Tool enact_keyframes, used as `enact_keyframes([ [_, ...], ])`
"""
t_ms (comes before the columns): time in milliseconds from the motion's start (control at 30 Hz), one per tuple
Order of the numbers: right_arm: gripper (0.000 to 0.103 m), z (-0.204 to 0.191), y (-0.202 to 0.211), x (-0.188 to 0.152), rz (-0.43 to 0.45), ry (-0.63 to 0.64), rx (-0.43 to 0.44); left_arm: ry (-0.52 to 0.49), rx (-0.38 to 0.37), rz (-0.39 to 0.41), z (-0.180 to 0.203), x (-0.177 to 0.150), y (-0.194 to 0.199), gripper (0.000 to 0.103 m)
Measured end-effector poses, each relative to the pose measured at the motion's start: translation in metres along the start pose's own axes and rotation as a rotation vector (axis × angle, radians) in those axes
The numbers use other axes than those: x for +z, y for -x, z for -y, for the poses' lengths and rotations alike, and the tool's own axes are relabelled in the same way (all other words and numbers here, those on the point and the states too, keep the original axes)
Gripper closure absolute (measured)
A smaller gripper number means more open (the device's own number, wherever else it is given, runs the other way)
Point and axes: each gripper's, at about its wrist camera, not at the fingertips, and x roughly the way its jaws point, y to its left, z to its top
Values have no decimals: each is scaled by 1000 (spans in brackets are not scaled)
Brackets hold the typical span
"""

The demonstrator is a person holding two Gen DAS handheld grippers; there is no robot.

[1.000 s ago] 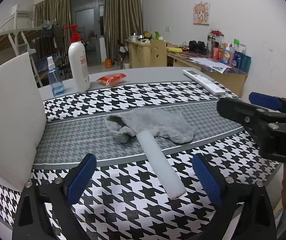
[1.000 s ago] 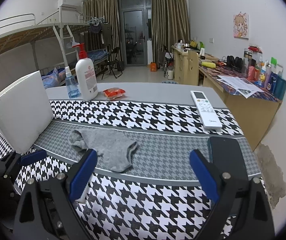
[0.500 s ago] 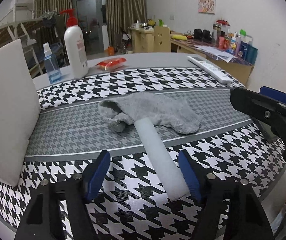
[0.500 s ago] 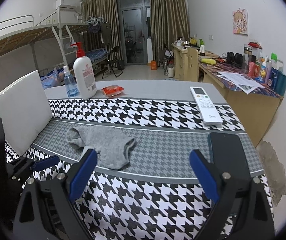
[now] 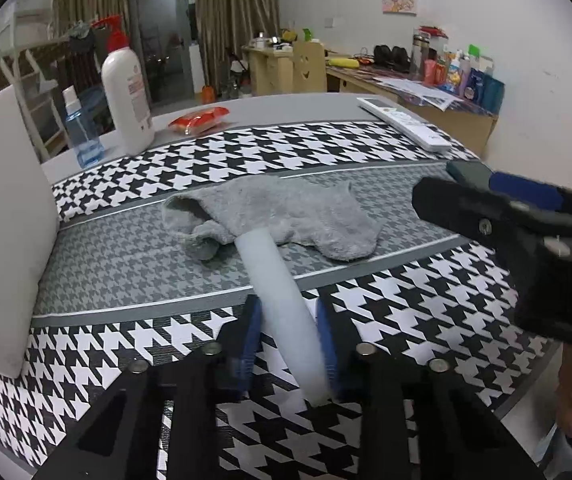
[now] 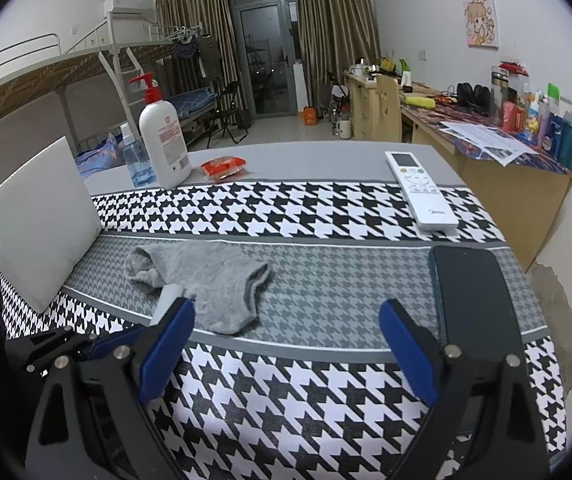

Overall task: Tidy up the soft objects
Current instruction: 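Close the left gripper on the white foam stick, then lift the foam stick with the left gripper while the right gripper closes on the grey sock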

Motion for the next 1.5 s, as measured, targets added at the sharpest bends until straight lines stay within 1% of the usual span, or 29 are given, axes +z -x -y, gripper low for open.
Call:
enact_keyframes([
  [67, 7, -1, -3, 0, -6, -3, 5, -7, -11, -4, -1, 1, 0, 78],
  [233, 8, -5, -14, 3, -34, 2, 9, -28, -41, -6, -6, 1, 4, 80],
  [267, 10, -7, -17, 3, -48, 2, -1, -26, -49, -5, -9, 0, 5, 80],
  [367, 13, -9, -25, 4, -80, -1, 0, -24, -62, 9, -16, 2, 12, 87],
  [400, 16, -10, -27, 5, -90, -2, -2, -30, -62, 18, -17, 2, 14, 89],
  [467, 17, -12, -31, 6, -105, -2, 0, -46, -64, 25, -17, 2, 17, 90],
  [667, 17, -22, -36, 11, -113, 24, 3, -14, -76, 3, -31, 0, 16, 91],
  [733, 17, -24, -39, 13, -118, 28, 3, -6, -90, 0, -34, 0, 15, 91],
  [833, 17, -24, -46, 15, -134, 21, -3, -13, -118, 7, -33, 0, 16, 89],
  [900, 17, -24, -51, 16, -147, 21, -4, -7, -131, -11, -34, 0, 13, 78],
  [967, 18, -25, -53, 16, -152, 22, 0, 0, -125, -15, -34, -1, 12, 73],
  [1000, 22, -26, -54, 16, -151, 23, 3, 2, -125, -12, -35, -1, 12, 73],
  [1067, 28, -28, -58, 18, -162, 29, 6, 4, -126, -16, -35, 0, 11, 73],
  [1133, 30, -28, -62, 19, -170, 27, 6, -1, -139, -23, -34, 0, 10, 73],
  [1167, 34, -28, -65, 19, -177, 26, 2, -9, -144, -30, -31, 0, 8, 73],
  [1233, 37, -28, -69, 18, -192, 17, 12, -17, -160, -32, -27, 0, 5, 73],
  [1300, 45, -28, -71, 17, -197, 15, 14, -15, -163, -37, -26, 2, 4, 73],
  [1367, 49, -28, -71, 17, -199, 14, 23, -8, -171, -40, -25, 4, 3, 74],
  [1400, 54, -27, -72, 17, -201, 12, 26, -12, -169, -39, -25, 3, 3, 74],
  [1467, 59, -25, -74, 17, -205, 8, 29, -21, -175, -39, -23, 3, 4, 74],
  [1500, 59, -25, -74, 17, -203, 6, 31, -23, -177, -39, -22, 3, 3, 75],
])
